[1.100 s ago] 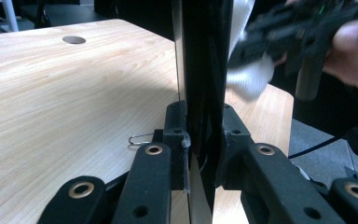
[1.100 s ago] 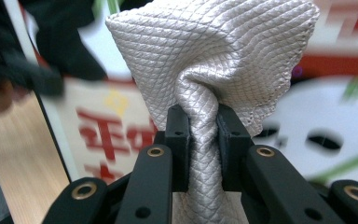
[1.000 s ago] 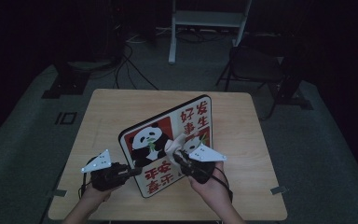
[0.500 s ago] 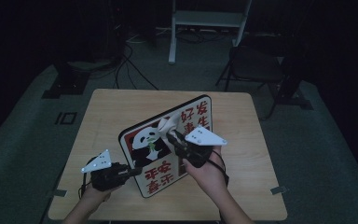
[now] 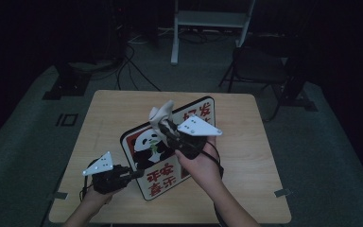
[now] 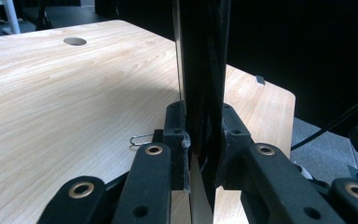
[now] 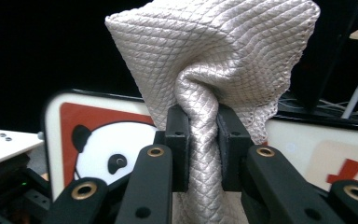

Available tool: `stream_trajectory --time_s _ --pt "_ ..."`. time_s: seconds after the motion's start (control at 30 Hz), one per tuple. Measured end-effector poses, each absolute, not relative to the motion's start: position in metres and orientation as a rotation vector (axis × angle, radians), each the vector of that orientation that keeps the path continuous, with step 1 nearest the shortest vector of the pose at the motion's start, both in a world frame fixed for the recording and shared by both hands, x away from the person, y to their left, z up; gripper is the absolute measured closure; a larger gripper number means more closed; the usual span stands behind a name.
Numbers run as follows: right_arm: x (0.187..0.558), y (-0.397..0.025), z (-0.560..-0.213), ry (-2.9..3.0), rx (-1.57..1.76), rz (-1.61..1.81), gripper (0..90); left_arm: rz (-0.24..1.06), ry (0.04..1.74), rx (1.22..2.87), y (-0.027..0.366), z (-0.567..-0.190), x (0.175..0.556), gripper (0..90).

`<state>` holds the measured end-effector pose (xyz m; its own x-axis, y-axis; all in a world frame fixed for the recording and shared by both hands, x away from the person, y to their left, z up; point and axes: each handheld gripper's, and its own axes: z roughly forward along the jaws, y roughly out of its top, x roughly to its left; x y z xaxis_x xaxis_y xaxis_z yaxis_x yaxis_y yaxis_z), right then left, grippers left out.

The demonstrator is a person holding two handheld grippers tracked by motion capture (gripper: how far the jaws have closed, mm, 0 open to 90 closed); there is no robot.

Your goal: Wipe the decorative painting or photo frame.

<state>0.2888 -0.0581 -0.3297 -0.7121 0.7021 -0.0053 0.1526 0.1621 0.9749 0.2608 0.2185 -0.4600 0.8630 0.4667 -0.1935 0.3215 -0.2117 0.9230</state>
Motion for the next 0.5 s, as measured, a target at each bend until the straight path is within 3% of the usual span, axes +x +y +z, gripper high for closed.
stream_trajectory --time_s 0.5 --pt "0.285 -0.061 -0.371 2.043 0.841 1.508 77.7 0.151 0.601 1.815 0.218 -0.46 0.261 78.1"
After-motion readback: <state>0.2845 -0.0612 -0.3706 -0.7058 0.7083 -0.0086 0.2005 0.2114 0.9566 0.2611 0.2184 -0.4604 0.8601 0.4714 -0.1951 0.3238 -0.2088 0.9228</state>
